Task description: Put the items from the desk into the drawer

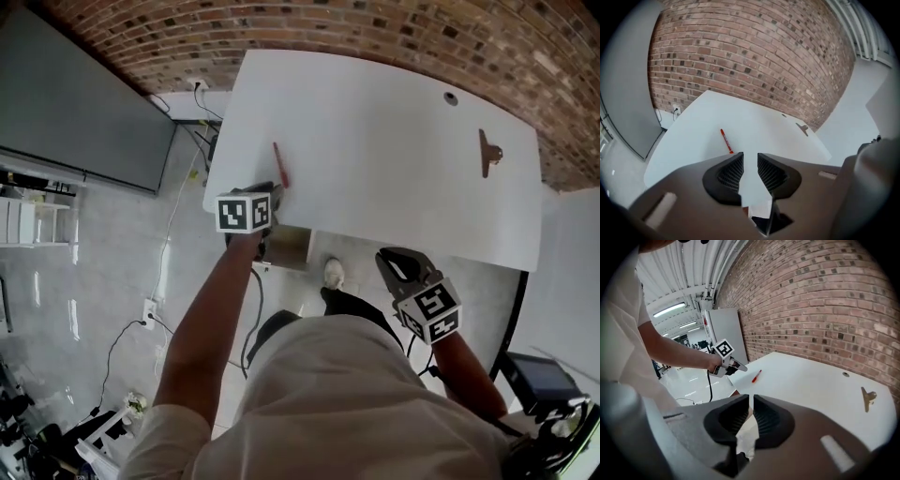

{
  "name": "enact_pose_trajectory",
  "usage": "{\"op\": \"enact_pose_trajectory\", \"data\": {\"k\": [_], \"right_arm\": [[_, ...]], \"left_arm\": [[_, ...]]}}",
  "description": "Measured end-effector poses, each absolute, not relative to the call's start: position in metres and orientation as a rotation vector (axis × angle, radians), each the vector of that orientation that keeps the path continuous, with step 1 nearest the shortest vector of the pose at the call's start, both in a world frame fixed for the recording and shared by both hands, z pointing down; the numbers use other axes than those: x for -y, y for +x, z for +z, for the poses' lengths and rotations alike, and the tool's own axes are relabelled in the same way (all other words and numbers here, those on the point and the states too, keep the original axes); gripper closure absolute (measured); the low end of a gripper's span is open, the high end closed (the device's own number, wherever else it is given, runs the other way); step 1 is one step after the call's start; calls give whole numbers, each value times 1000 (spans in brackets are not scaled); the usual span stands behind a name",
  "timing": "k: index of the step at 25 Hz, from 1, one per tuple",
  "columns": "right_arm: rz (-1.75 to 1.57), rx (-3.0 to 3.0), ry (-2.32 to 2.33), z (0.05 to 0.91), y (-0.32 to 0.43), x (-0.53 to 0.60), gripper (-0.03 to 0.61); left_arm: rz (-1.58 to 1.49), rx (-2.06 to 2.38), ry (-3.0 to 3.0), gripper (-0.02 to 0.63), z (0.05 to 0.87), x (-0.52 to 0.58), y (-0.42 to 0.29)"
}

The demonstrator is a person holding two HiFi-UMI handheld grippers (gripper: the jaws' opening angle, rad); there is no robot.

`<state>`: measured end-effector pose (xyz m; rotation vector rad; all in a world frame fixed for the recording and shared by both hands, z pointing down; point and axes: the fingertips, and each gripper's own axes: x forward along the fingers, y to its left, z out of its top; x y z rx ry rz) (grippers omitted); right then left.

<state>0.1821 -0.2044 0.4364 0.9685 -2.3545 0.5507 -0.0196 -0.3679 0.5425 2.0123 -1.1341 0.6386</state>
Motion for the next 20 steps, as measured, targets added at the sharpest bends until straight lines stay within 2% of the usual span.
{"op": "enact_pose_trajectory", "data": {"k": [13, 18, 20], "right_arm": [[734, 2281, 951, 478, 250, 244, 558], [769, 2273, 958, 487, 259, 246, 558], [783, 2264, 961, 491, 262, 245, 558]], "left_arm": [[817, 1216, 1681, 502, 628, 455, -28], [916, 1228, 1620, 523, 646, 457, -32], [953, 1240, 1616, 562, 648, 458, -33]]}}
